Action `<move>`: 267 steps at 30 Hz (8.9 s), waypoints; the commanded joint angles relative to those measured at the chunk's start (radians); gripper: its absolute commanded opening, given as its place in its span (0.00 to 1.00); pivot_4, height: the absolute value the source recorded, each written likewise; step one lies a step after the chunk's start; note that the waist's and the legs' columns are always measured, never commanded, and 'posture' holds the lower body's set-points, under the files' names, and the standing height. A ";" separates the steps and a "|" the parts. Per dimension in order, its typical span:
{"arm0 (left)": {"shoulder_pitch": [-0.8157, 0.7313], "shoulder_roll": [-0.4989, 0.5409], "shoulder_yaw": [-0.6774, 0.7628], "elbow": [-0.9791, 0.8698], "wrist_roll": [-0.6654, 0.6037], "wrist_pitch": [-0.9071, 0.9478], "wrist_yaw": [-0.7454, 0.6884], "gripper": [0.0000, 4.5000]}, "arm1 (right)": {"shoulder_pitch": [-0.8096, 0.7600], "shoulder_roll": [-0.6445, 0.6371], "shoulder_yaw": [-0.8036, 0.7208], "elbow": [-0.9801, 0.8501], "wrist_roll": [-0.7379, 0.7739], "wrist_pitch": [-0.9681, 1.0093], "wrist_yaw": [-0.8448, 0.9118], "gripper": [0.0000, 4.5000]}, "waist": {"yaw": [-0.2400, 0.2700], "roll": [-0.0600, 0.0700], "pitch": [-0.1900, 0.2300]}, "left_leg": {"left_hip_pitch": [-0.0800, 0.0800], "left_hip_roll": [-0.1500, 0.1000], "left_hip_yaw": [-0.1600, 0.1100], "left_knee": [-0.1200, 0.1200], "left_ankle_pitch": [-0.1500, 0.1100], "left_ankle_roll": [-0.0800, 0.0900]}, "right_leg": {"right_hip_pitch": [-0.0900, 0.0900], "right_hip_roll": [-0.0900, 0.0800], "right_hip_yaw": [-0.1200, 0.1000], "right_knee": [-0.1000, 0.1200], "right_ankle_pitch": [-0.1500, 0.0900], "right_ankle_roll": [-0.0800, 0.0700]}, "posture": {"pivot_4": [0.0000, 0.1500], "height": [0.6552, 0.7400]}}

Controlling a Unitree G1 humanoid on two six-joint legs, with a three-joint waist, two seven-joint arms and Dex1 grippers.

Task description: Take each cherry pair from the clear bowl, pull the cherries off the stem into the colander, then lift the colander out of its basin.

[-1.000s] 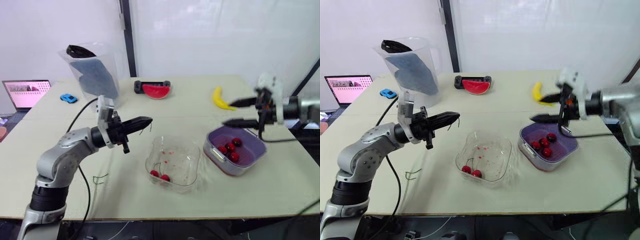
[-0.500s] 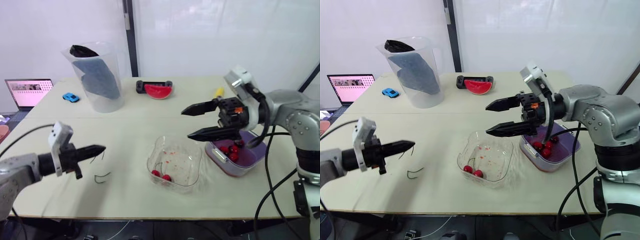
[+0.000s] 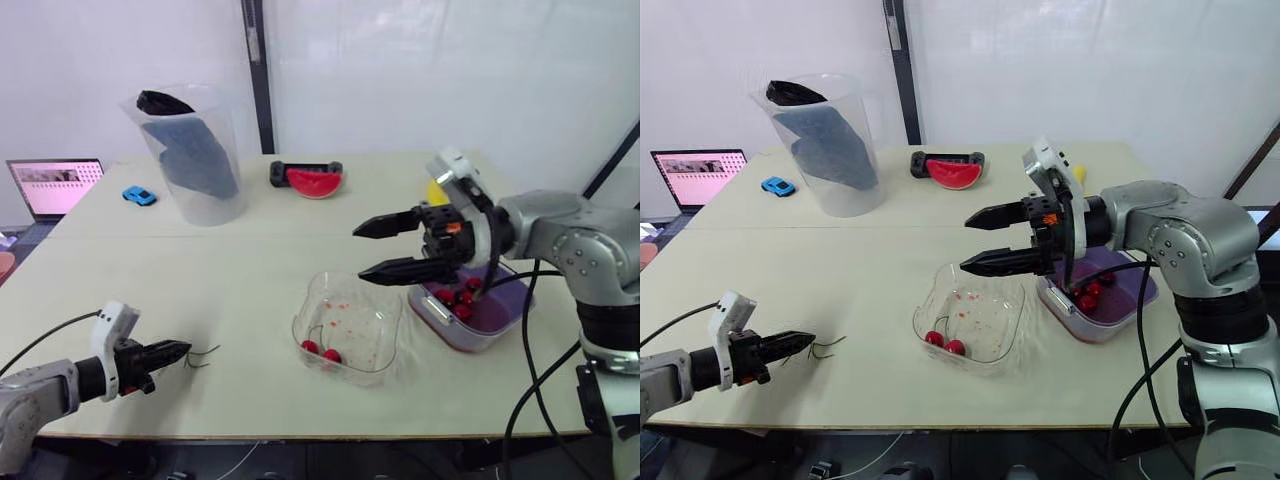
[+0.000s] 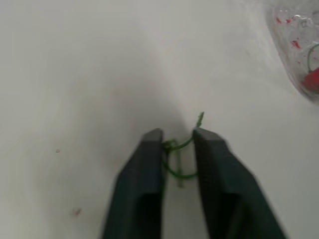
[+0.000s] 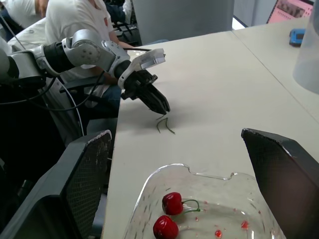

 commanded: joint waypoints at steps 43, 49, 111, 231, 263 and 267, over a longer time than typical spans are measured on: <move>-0.283 0.120 -0.012 -0.288 -0.070 -0.196 -0.283 0.99 | 0.030 0.438 -0.035 0.007 0.075 0.571 -0.744 1.00 | -0.026 0.001 0.000 | -0.001 -0.001 0.000 0.000 0.000 0.000 | -0.004 0.002 0.001 0.006 0.000 0.000 | 1.00 1.00; -0.214 0.117 0.016 -0.311 -0.062 -0.216 -0.260 0.99 | 0.068 0.467 0.030 0.039 0.030 0.571 -0.822 1.00 | -0.025 0.000 0.000 | -0.002 -0.002 0.000 0.001 0.001 -0.001 | -0.003 0.001 0.000 0.006 0.000 0.000 | 1.00 1.00; -0.328 0.071 -0.148 -0.215 0.106 -0.336 -0.222 1.00 | -0.002 0.232 0.649 -0.026 -0.492 0.166 -0.357 0.49 | -0.028 0.000 0.000 | -0.002 -0.002 0.000 0.000 0.001 -0.001 | -0.004 0.002 0.000 0.006 0.000 0.000 | 1.00 1.00; -0.852 -0.253 -0.373 0.028 0.030 -0.211 -0.411 0.00 | -0.006 0.136 -0.145 -0.253 -0.121 0.271 -0.261 0.99 | -0.027 -0.001 0.000 | -0.002 -0.003 -0.001 0.003 0.001 -0.001 | -0.003 0.001 -0.001 0.007 0.000 0.000 | 1.00 1.00; -0.836 -0.251 -0.377 0.023 0.028 -0.205 -0.430 0.00 | 0.049 0.133 -0.033 -0.285 -0.005 0.221 -0.424 0.37 | -0.026 -0.001 0.000 | -0.002 -0.003 -0.001 0.003 0.001 -0.001 | -0.003 0.002 -0.001 0.007 0.000 0.000 | 1.00 1.00; -0.838 -0.251 -0.377 0.028 0.035 -0.209 -0.433 0.00 | 0.057 0.121 -0.027 -0.288 -0.006 0.203 -0.421 0.37 | -0.027 -0.001 0.000 | -0.002 -0.003 -0.001 0.003 0.001 -0.001 | -0.003 0.001 -0.001 0.007 0.000 0.000 | 1.00 1.00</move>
